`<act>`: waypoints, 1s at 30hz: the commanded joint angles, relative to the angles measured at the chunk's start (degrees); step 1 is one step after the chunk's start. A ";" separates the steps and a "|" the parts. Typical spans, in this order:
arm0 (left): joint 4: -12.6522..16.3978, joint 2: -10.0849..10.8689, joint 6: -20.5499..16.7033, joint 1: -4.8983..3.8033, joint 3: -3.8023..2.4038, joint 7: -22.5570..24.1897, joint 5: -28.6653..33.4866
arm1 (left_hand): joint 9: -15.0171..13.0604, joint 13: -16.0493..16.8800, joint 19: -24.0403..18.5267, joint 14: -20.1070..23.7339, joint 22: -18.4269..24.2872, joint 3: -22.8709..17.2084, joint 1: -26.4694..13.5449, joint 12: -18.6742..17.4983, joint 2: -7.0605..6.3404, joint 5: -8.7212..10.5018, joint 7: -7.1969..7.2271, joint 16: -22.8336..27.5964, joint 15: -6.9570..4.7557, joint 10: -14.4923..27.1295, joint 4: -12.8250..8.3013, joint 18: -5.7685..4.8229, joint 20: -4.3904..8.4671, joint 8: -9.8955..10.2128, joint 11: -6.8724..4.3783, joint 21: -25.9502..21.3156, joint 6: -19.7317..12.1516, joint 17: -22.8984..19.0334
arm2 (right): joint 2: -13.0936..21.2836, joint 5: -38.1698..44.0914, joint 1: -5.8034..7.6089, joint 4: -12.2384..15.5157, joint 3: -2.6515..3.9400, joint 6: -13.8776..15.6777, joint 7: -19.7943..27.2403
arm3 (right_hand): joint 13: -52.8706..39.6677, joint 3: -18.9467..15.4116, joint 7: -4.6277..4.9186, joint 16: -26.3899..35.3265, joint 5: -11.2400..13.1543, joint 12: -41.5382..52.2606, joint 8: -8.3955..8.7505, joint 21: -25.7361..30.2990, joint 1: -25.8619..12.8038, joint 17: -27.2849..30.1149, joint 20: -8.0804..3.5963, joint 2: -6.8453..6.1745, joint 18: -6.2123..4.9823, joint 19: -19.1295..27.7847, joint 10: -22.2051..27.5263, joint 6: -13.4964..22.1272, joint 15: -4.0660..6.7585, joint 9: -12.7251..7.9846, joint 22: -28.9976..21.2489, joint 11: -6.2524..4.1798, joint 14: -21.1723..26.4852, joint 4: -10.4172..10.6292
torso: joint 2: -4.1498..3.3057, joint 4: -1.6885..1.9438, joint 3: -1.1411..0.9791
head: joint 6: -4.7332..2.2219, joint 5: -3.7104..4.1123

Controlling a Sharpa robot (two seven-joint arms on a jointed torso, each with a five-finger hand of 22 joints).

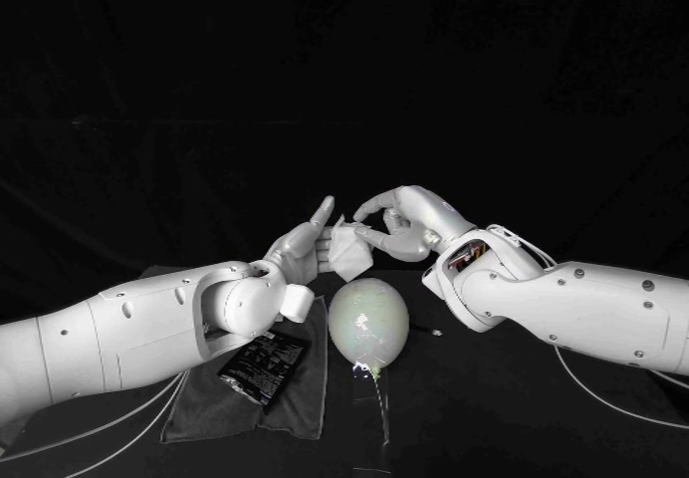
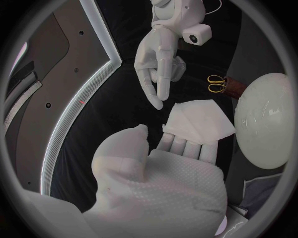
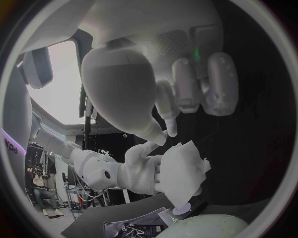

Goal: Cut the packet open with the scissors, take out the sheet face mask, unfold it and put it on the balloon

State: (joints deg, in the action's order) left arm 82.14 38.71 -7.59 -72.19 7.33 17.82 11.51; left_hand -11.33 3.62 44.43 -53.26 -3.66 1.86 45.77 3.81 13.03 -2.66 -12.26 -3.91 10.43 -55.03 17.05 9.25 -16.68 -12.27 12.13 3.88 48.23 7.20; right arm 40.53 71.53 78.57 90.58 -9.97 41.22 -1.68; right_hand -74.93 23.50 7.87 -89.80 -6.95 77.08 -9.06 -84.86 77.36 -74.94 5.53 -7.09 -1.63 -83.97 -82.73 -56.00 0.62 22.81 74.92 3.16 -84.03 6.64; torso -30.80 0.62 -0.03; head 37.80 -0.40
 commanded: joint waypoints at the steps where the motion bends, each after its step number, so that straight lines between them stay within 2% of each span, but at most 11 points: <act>1: 0.19 -0.14 -0.28 -0.08 -0.09 1.17 0.37 | 0.16 -0.02 -1.49 0.71 0.12 1.02 -0.72 -0.27 0.40 -0.10 -2.79 0.18 0.07 0.70 -0.08 -0.31 -0.04 0.46 0.16 -0.29 -0.57 -0.18 | -0.74 2.94 0.01 -0.44 0.06 -0.78 -3.57 | -7.08 0.46 0.06 -0.20 0.34 1.14 0.29 -0.80 -0.68 -15.06 -0.27 -0.02 0.61 -3.83 -1.69 -0.63 0.26 -0.13 13.72 -0.15 -5.97 0.06 | 0.04 0.00 0.01 | -0.02 0.19; 5: 0.21 -0.18 -0.49 -0.08 -0.09 1.42 0.37 | 0.47 -0.05 -4.87 1.95 0.33 3.08 -1.38 -0.33 0.96 -0.09 -3.17 0.30 0.46 1.85 -0.10 -0.91 -0.06 0.89 0.55 -0.52 -1.25 -0.50 | -1.45 2.95 0.01 -0.90 0.07 -1.75 -4.42 | -7.38 0.51 0.04 -0.20 0.46 1.59 0.31 -0.97 -0.98 -15.06 -0.27 -0.10 0.64 -3.92 -1.92 -0.73 0.27 -0.19 13.78 -0.15 -5.97 0.18 | 0.06 -0.02 0.03 | -0.05 0.19; 12: 0.28 -0.25 -0.65 -0.08 -0.09 1.54 0.34 | 0.67 -0.04 -5.71 2.66 0.31 4.44 -1.19 -0.30 1.50 -0.09 -3.36 0.24 0.66 2.52 -0.13 -1.20 -0.05 1.09 0.74 -0.46 -1.57 -0.70 | -2.66 3.89 0.01 -1.95 0.08 -3.01 -6.34 | -7.65 0.75 -0.10 -0.20 0.58 1.99 0.21 -1.12 -1.02 -15.06 -0.29 -0.12 0.68 -4.00 -2.12 -1.10 0.31 -0.20 13.82 -0.24 -5.97 0.10 | 0.04 0.02 0.01 | -0.05 0.32; 30: 0.37 -0.36 -0.61 -0.09 -0.09 1.24 0.33 | 0.74 -0.03 -5.95 2.88 0.31 4.93 -1.04 -0.28 1.84 -0.09 -3.45 0.21 0.73 2.71 -0.13 -1.31 -0.05 1.16 0.81 -0.43 -1.66 -0.77 | -4.29 5.95 0.02 -3.02 0.08 -3.13 -7.57 | -8.11 2.24 -0.63 -0.20 0.66 2.66 -0.31 -1.69 -0.32 -15.06 -0.55 0.42 0.80 -4.29 -2.44 -2.48 0.66 -0.16 14.00 -0.69 -5.97 -0.83 | 0.04 -0.02 0.01 | 0.07 0.17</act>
State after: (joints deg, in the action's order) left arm 82.33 38.51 -8.40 -72.19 7.33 18.32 11.60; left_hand -10.68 3.62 38.79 -50.76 -3.40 6.56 44.78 3.81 14.47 -2.66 -11.99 -3.92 11.28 -52.73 16.92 8.37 -16.68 -11.51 13.00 3.66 46.86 6.49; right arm 36.35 75.87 78.57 87.62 -9.94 38.86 -8.69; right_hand -74.90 25.34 7.21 -89.60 -6.53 79.45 -9.07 -86.19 76.81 -74.95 5.45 -7.15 -1.63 -83.88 -83.35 -58.11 0.88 22.68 74.94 2.78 -83.87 5.75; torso -30.75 0.60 -0.01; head 37.83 -0.22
